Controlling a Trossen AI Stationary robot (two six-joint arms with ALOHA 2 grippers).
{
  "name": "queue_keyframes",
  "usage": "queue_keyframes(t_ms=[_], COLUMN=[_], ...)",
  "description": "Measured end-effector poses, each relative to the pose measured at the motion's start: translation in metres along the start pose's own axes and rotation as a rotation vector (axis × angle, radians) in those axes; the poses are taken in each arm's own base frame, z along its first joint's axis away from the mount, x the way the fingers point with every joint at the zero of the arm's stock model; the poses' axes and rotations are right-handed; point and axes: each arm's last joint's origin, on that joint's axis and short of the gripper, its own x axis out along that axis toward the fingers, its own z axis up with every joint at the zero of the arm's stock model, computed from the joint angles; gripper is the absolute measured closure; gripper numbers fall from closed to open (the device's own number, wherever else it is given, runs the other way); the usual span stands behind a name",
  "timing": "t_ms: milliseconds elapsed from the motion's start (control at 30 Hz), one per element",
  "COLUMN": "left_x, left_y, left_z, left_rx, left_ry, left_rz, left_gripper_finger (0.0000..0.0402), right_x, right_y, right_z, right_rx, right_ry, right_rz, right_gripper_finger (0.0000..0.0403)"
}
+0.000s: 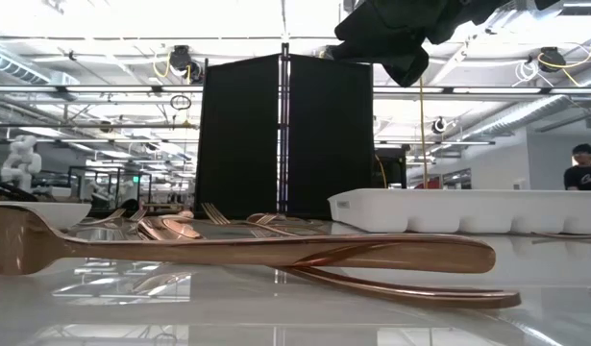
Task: Sort silverware
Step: Put the bronze fork into the silverware tray
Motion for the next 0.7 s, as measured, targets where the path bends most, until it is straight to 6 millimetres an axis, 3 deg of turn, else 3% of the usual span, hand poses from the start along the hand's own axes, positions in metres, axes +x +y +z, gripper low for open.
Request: queue_keyframes(t_ms=[167, 700], left_x=[0.0117, 0.0128], left_y=[-0.0005, 0.0013], left_z=[-0.0013, -0.0008], left_rx=[0.008, 0.065], left_ry=[0.063, 0.047], left_rz=[0.004, 0.031], left_gripper_finger=[0.0175, 0.029], right_x=[0.0003, 0.0008], right_y=[-0.0009, -0.003], right_z=[0.0002, 0.0008], right_rx=[-0.012, -0.016], right_ry=[0.0, 0.0], right_rz=[-0.003, -0.01], right_gripper_finger=[0.0277, 0.0277])
